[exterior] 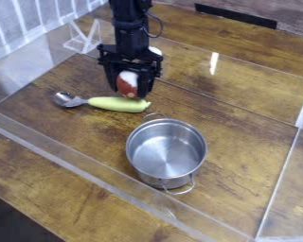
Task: Remove the mushroom from the silver pot and put it on the table
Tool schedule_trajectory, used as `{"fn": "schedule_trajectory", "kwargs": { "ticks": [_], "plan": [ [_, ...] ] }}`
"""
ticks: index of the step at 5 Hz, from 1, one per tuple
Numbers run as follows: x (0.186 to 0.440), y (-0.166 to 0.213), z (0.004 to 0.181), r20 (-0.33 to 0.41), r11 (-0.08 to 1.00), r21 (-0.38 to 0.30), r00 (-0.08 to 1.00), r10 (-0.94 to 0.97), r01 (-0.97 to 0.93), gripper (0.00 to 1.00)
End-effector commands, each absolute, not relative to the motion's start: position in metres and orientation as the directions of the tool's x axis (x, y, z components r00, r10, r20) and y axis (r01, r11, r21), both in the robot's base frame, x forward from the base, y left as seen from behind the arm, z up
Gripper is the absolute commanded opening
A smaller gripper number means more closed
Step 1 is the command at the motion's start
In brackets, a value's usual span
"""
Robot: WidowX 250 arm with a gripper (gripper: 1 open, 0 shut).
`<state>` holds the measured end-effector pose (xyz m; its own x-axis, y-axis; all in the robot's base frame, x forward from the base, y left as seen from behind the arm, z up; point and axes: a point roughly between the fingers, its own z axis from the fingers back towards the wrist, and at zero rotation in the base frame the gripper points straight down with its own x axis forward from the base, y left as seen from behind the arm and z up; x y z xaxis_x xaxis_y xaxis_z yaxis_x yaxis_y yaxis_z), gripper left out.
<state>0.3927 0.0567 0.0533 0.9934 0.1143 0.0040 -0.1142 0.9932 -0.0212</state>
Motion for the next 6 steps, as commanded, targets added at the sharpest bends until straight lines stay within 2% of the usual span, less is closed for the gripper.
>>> {"fn": "schedule_trajectory", "kwargs": {
  "ticks": [1, 2, 3, 4, 6],
  "plan": [
    [0.402, 0.067, 0.074, 0.072, 0.99, -0.02, 0.988, 0.14, -0.138, 0.0],
    [0.403, 0.068, 0.072, 0.07, 0.99, -0.021, 0.987, 0.144, -0.143, 0.0],
    [0.402, 0.068, 0.071, 0.065, 0.989, -0.023, 0.987, 0.148, -0.147, 1.0],
    [0.401, 0.067, 0.071, 0.059, 0.988, -0.024, 0.987, 0.152, -0.151, 1.0],
    [0.405, 0.066, 0.126, 0.136, 0.99, -0.043, 0.981, 0.137, -0.132, 1.0]
  ]
}}
